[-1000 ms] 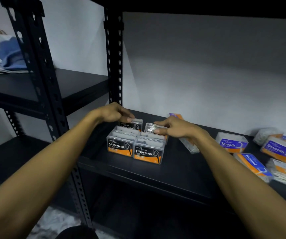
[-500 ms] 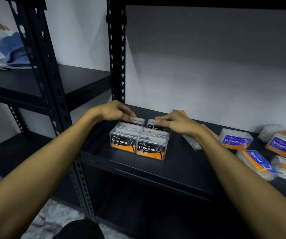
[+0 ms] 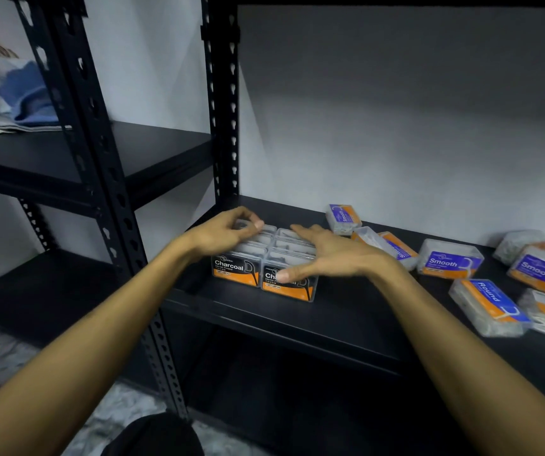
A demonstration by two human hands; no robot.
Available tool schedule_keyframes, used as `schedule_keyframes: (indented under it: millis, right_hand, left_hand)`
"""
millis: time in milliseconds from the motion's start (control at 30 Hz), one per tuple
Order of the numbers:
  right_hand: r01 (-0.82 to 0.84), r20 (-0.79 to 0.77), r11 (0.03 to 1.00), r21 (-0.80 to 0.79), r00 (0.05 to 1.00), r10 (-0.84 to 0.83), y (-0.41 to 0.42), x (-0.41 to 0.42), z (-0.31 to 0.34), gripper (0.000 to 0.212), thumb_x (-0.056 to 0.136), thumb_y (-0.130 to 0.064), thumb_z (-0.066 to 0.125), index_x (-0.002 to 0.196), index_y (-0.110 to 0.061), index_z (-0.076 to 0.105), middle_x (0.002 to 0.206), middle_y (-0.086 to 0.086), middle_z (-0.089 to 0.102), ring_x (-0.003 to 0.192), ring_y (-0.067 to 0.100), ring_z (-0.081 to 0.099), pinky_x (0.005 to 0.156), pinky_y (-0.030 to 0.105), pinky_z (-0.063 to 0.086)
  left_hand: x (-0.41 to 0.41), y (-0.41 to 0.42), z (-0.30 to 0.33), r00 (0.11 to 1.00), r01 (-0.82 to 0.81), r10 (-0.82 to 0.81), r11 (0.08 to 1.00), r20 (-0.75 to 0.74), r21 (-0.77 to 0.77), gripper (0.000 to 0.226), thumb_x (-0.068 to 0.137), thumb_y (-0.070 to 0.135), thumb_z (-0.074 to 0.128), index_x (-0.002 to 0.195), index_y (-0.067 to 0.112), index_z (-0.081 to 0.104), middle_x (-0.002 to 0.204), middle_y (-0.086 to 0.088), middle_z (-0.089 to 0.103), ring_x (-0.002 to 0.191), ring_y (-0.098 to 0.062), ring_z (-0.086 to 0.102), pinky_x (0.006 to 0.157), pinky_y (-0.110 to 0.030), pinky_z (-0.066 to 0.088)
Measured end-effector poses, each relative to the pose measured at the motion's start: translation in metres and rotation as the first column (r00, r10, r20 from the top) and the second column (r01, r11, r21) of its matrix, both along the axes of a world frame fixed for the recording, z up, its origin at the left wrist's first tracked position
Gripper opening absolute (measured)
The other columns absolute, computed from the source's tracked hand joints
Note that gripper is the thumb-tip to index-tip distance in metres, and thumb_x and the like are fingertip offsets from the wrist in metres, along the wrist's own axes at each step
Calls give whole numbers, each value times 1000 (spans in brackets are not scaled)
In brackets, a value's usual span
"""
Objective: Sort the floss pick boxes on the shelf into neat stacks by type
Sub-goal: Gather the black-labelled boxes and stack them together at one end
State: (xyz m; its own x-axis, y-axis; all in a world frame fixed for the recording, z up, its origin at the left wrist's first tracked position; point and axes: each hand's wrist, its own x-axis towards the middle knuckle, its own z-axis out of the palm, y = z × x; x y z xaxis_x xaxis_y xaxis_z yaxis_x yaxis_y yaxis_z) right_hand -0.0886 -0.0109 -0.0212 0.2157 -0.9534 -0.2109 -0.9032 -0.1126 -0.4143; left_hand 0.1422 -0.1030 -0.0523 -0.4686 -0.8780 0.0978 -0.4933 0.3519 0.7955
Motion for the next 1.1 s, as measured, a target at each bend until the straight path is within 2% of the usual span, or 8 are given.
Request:
schedule_keyframes:
  millis: [100,167,267,467,633,833,967,1100]
  right_hand:
    - [8,47,997,-77,999,-4,2,3,-9,115,69,-62,78,157,-30,11,158,1,19,145,21,21,114,37,26]
    - [9,81,994,-106,997,-1,1,4,-13,111,69,-57,80,156,-28,16,150,1,27,141,21,26,112,37,30]
    - [2,88,993,-119,996,8,-2,3,-14,108,67,-56,82,152,-26,22,141,-3,35,133,16,34,110,40,36]
    - [59,185,991,-121,982,-36,-1,1,-17,100,62,-54,86,141,-28,30,129,-4,41,115,12,50,99,33,46]
    - [82,269,987,-135,962,-43,-2,1,-24,99,63,-50,87,144,-33,33,130,-5,30,116,10,41,97,28,40]
    - [154,482,981,-122,873,-77,-2,4,-39,102,61,-36,92,145,-29,35,128,-4,34,110,1,47,94,19,42]
    - [145,493,982,-124,867,-66,-2,3,-39,101,61,-34,92,145,-28,35,128,-5,34,109,-1,47,92,16,41]
    - [134,462,979,-151,886,-51,0,3,-38,99,61,-38,92,143,-30,36,126,-6,36,108,-3,47,90,16,41]
  left_hand:
    - [-7,5,-6,994,-60,59,998,-91,-8,27,94,30,67,114,12,62,102,-2,68,83,-6,61,72,-9,49]
    - [-8,6,-7,990,-71,72,997,-120,11,27,94,28,68,114,11,62,100,-1,68,82,-6,61,69,-8,49]
    - [-7,5,-6,991,-62,66,997,-117,41,27,94,29,67,114,12,61,99,-1,67,84,-9,62,71,-13,52]
    - [-8,4,-7,988,-53,60,997,-139,59,26,94,28,67,113,12,61,102,-4,68,85,-9,63,76,-18,53]
    - [-5,6,-7,987,-37,48,997,-152,72,25,95,27,67,114,13,62,104,-4,68,88,-10,64,78,-19,53]
    - [-5,7,-8,981,-42,59,995,-186,93,25,93,25,68,114,12,63,104,-5,68,88,-11,65,79,-21,55]
    - [-6,7,-9,974,-54,75,993,-213,103,22,93,24,69,112,14,65,102,-5,69,88,-11,66,87,-30,56]
    - [-5,8,-9,973,-51,73,993,-220,105,22,93,24,69,112,14,65,99,-3,69,85,-10,66,85,-29,56]
